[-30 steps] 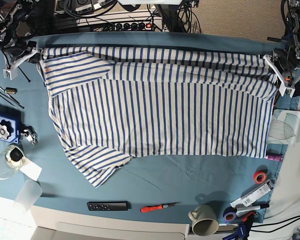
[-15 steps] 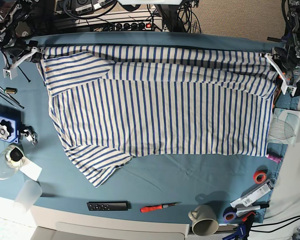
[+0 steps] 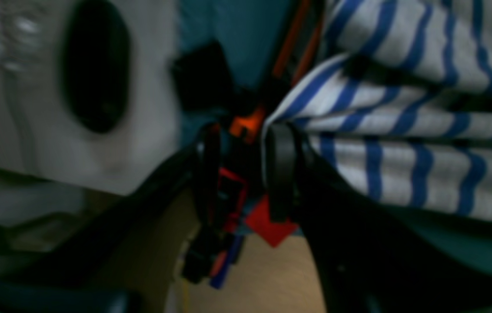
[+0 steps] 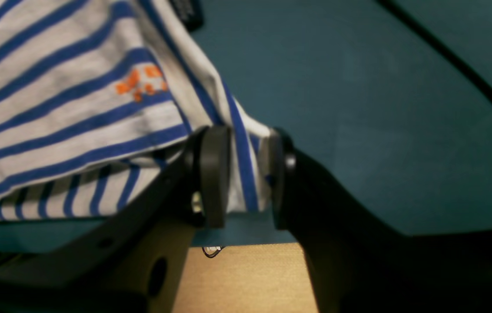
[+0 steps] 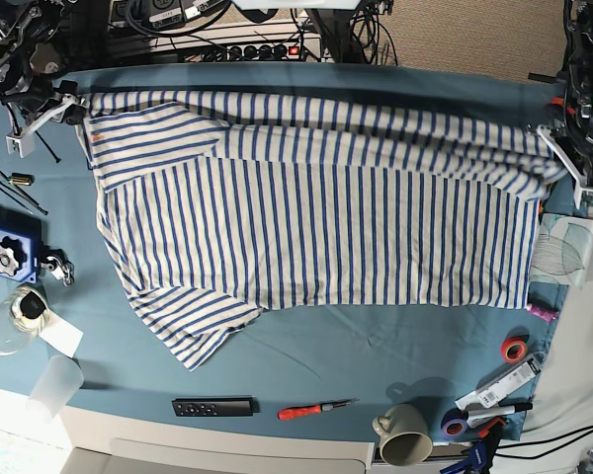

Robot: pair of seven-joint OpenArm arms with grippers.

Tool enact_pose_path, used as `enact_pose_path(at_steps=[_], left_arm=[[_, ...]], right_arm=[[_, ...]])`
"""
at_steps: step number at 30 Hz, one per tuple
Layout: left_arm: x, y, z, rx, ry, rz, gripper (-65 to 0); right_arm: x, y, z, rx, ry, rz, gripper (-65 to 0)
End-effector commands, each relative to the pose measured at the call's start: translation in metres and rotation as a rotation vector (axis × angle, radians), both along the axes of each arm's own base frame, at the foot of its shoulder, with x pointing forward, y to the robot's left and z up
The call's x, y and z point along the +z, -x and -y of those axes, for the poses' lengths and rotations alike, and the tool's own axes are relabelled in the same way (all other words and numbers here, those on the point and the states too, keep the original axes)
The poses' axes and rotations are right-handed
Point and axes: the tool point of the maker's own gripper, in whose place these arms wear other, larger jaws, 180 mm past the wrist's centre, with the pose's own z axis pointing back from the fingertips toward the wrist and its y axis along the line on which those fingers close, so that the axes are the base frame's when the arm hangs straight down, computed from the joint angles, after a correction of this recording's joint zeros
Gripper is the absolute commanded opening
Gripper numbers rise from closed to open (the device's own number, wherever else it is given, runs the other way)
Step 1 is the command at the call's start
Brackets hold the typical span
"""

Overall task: Fold the T-shirt properly
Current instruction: 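Release the shirt edge and raise both grippers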

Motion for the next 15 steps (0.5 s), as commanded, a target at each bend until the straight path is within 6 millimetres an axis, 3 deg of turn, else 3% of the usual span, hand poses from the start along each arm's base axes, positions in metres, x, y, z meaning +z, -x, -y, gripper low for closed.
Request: enact_pose_path(at_steps=[1, 9, 13, 15], left_arm=[[0.017, -0.006, -0.008, -0.007, -0.06, 0.033, -45.6], [0.015, 0.005, -0.01, 0.006, -0.087, -0.014, -45.6], [0.007, 0.017, -0.009, 0.001, -0.078, -0.051, -45.5], [0.0, 0.025, -0.003, -0.014, -0.046, -0.077, -42.5]], right_arm=[[0.013, -0.004, 0.01, 0.012, 0.039, 0.012, -48.2], [0.013, 0.0, 0.013, 0.02, 0.047, -0.017, -48.2], [0.013, 0.0, 0.013, 0.022, 0.048, -0.018, -48.2], [0.013, 0.0, 0.013, 0.029, 0.05, -0.017, -47.8]])
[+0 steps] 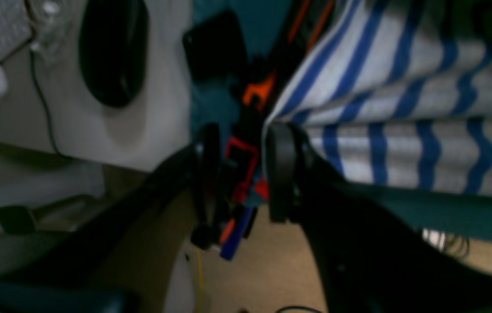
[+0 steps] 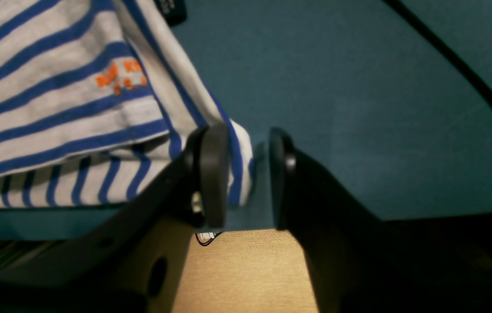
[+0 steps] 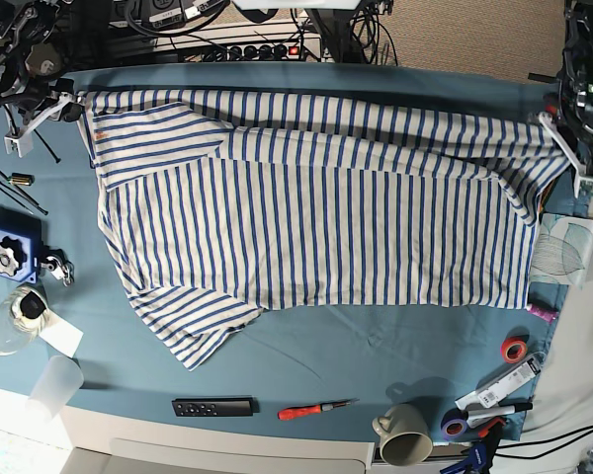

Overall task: Fold the T-shirt properly
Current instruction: 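Release the shirt edge and raise both grippers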

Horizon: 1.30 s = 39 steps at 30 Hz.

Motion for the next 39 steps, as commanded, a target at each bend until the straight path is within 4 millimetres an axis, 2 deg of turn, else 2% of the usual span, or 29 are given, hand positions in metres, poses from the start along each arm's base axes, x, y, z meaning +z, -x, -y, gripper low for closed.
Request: enact_pose_path(at_steps=[1, 4, 6, 14, 23, 31, 36, 39], left_arm=[[0.006, 0.0, -0.003, -0.013, -0.016, 0.012, -40.1], [0.0, 0.009, 0.0, -0.03, -0.005, 0.003, -32.9], [-0.002, 0.013, 0.001, -0.034, -0.004, -0.004, -30.8], [-0.001, 0.016, -0.006, -0.026, -0.044, -0.019, -30.8], [-0.005, 0.02, -0.001, -0.052, -0.034, 0.021, -30.8], [0.009, 0.003, -0.012, -0.021, -0.096, 0.084, -30.8], [0.008, -0.003, -0.003, -0.022, -0.041, 0.1, -30.8], [0.003, 0.005, -0.002, -0.004, -0.021, 0.056, -24.1]], right_arm=[[0.012, -0.006, 0.008, 0.015, 0.035, 0.029, -46.5], [0.012, -0.006, 0.008, 0.019, 0.037, 0.028, -42.3], [0.012, -0.006, 0.008, 0.02, 0.037, 0.029, -42.0], [0.012, -0.006, 0.008, 0.02, 0.037, 0.028, -42.0], [0.012, -0.006, 0.008, 0.021, 0.037, 0.029, -42.0], [0.012, -0.006, 0.008, 0.02, 0.037, 0.029, -42.0], [0.012, -0.006, 0.008, 0.02, 0.038, 0.029, -42.0], [0.012, -0.006, 0.008, 0.02, 0.037, 0.029, -42.0]])
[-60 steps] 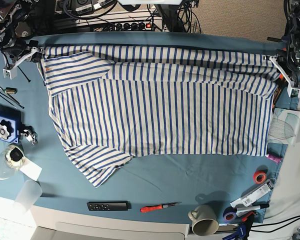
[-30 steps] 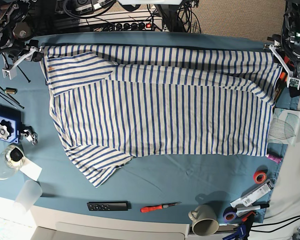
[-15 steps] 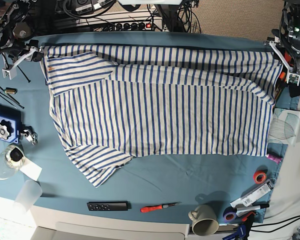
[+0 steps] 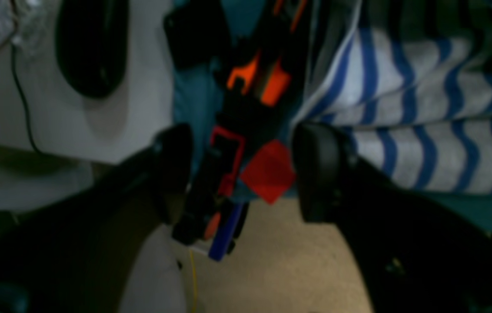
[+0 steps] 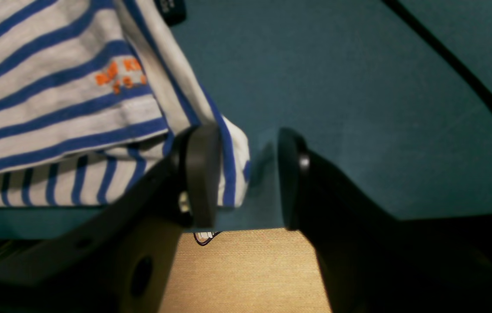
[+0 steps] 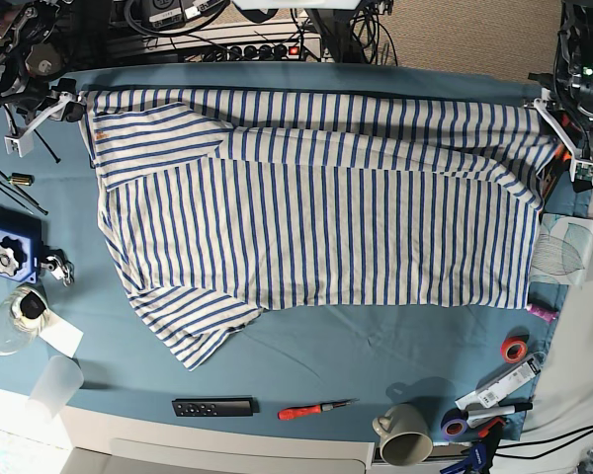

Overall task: Fold the T-shirt properly
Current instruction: 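Release the shirt edge and raise both grippers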

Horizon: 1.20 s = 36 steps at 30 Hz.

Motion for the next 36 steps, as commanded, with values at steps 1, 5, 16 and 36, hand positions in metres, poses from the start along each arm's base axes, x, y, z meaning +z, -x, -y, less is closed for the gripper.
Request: enact_pose_path(at_steps=[1, 5, 16, 36], left_arm=[[0.008, -0.003, -0.005, -0.004, -0.024, 0.019, -21.3], [0.004, 0.002, 0.0, -0.018, -0.002, 0.021, -16.9], [0.01, 0.001, -0.009, 0.035, -0.04, 0.027, -16.9], [0.012, 0.019, -0.015, 0.044, -0.106, -0.041, -16.9]], right_arm=[[0.012, -0.007, 0.008, 0.015, 0.035, 0.03, -42.0], [0.013, -0.007, 0.009, 0.013, 0.039, 0.035, -42.0], [0.013, -0.009, 0.009, 0.012, 0.04, 0.042, -42.0], [0.014, -0.01, 0.009, 0.009, 0.039, 0.046, -42.0]])
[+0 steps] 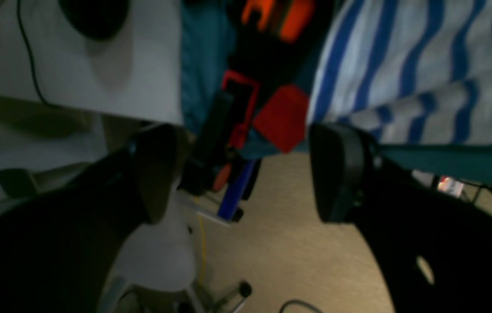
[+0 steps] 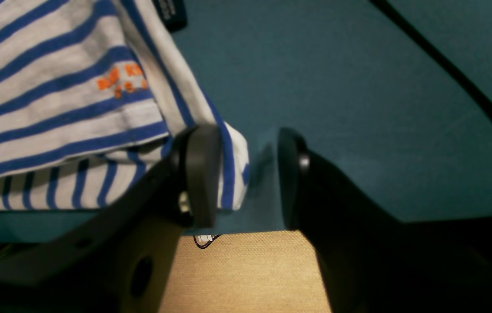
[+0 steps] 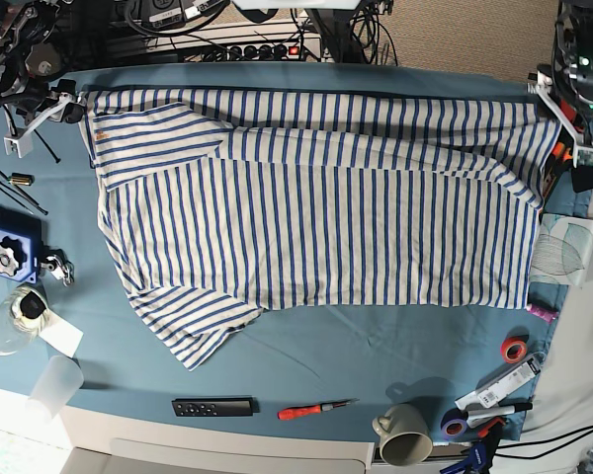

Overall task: Fold the T-shirt properly
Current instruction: 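Release the shirt edge and raise both grippers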

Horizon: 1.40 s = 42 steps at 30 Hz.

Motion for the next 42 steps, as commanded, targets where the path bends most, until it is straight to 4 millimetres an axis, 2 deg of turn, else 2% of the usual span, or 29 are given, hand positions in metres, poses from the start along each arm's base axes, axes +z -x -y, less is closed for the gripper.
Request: enact_pose_path(at_steps=[1, 7, 12, 13, 14, 17, 24, 28, 30, 33, 37, 42], left_arm=[[0.013, -0.01, -0.007, -0.02, -0.052, 0.048, -16.9], [0.029, -0.036, -0.004, -0.094, -0.083, 0.196, -16.9], [0.029, -0.037, -0.003, -0.09, -0.078, 0.2, -18.5], [0.029, -0.037, -0.003, -0.089, -0.072, 0.2, -23.4], [0.028, -0.036, -0.002, -0.086, -0.066, 0.195, -31.8], [0.025, -0.034, 0.0, -0.072, -0.041, 0.193, -65.0], [0.028, -0.032, -0.008, 0.072, -0.02, 0.263, -65.0], [0.036, -0.047, 0.002, 0.032, 0.025, 0.353, -65.0], [0.041, -0.056, 0.008, -0.005, 0.045, 0.4, -65.0], [0.034, -0.059, 0.022, -0.071, 0.104, 0.344, -65.0], [0.035, -0.067, 0.035, -0.076, 0.194, 0.37, -65.0], [0.05, -0.087, 0.038, -0.089, 0.202, 0.448, -65.0]], right_arm=[[0.013, -0.008, 0.009, 0.011, 0.037, 0.035, -42.0], [0.013, -0.008, 0.009, 0.011, 0.036, 0.035, -42.0], [0.013, -0.008, 0.009, 0.011, 0.037, 0.036, -42.0], [0.013, -0.008, 0.009, 0.011, 0.037, 0.036, -42.0], [0.013, -0.008, 0.009, 0.011, 0.037, 0.037, -42.0], [0.015, -0.011, 0.009, 0.009, 0.04, 0.055, -42.0], [0.017, -0.015, 0.01, 0.006, 0.044, 0.083, -42.0], [0.02, -0.02, 0.007, 0.008, 0.024, 0.114, -42.0], [0.025, -0.026, -0.002, 0.017, -0.027, 0.155, -42.0], [0.028, -0.028, -0.017, 0.04, -0.114, 0.171, -42.0], [0.027, -0.026, -0.018, 0.043, -0.118, 0.158, -42.0], [0.03, -0.03, -0.017, 0.041, -0.114, 0.187, -42.0]])
